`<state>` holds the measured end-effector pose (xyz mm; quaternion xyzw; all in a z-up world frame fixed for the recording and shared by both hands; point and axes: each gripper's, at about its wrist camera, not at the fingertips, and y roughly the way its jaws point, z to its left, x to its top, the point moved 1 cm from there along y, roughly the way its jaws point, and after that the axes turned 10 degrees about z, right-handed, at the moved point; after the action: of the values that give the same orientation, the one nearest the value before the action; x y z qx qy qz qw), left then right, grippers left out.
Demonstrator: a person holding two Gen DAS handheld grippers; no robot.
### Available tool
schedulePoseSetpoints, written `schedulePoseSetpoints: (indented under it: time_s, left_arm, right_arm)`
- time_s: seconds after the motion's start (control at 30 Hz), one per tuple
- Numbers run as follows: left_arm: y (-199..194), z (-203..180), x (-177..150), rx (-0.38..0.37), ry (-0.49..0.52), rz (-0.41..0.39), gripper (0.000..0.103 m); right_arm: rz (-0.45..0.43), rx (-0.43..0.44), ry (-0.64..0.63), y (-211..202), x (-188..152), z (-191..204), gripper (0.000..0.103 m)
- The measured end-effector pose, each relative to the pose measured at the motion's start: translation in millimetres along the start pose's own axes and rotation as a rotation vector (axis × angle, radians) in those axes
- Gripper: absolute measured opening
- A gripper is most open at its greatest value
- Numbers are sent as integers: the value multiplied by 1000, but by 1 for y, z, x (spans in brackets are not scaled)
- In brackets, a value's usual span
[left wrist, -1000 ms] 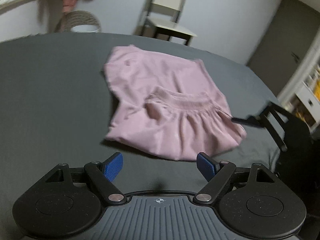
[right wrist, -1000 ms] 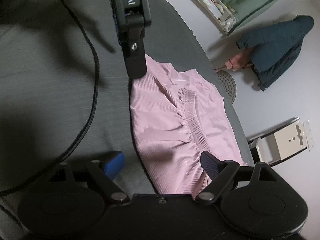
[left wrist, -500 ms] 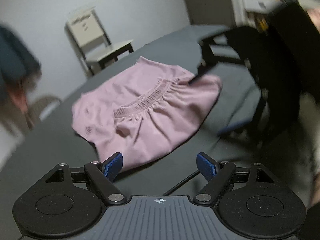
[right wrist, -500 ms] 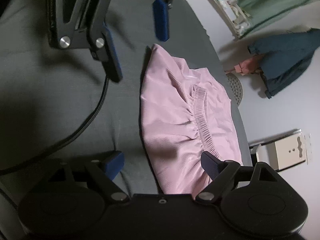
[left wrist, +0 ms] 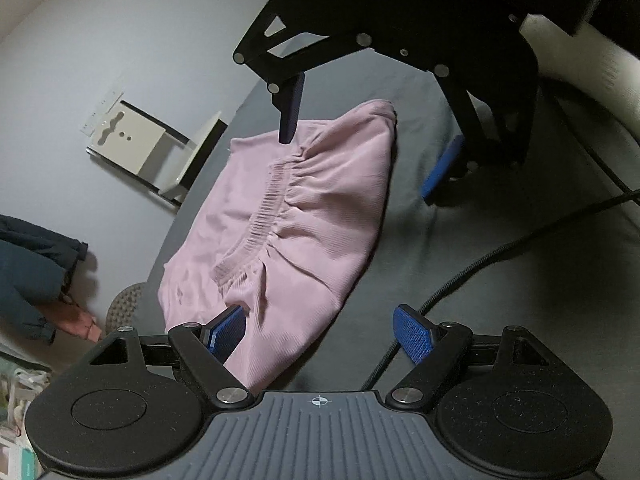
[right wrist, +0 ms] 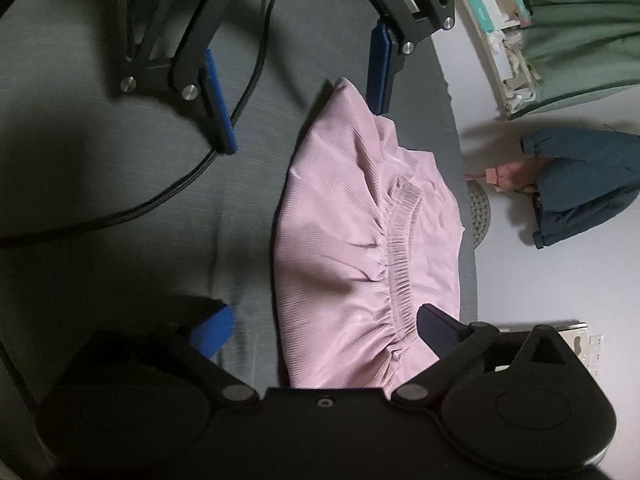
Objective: Fold clothes
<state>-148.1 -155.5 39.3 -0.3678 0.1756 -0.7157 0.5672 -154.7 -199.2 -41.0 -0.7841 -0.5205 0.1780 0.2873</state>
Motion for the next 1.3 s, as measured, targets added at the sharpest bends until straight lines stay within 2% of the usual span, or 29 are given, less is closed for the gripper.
schedulePoseSetpoints:
  time_s: [0.13, 0.3, 0.4, 0.5, 0.73, 0.97, 1.1, 1.3]
  left_arm:
    - [8, -6, 5, 23, 20, 8, 82]
    - [11, -5, 6, 21, -19, -9, 82]
    - [13, -7, 6, 29, -22, -15, 82]
    - [14, -8, 7, 45, -20, -21, 88]
    - [14, -6, 4, 45, -21, -35, 88]
    - [14, -9, 5, 58, 5, -37, 88]
    - [16, -12, 8, 73, 21, -45, 88]
    - [24, -23, 23, 143, 96, -68, 88]
  right_arm:
    - [-9, -16, 7, 1, 0, 0, 102]
    - [-7, -24, 27, 4, 0, -3, 102]
    - [-19, -50, 20, 4, 2, 1, 102]
    - [-44, -80, 5, 4, 7, 5, 102]
    - [-98, -162, -32, 6, 17, 16, 102]
    - [-62, -190, 38, 16, 19, 6, 102]
    - [-70, -212, 68, 16, 19, 0, 102]
    - [-83, -243, 103, 13, 18, -10, 102]
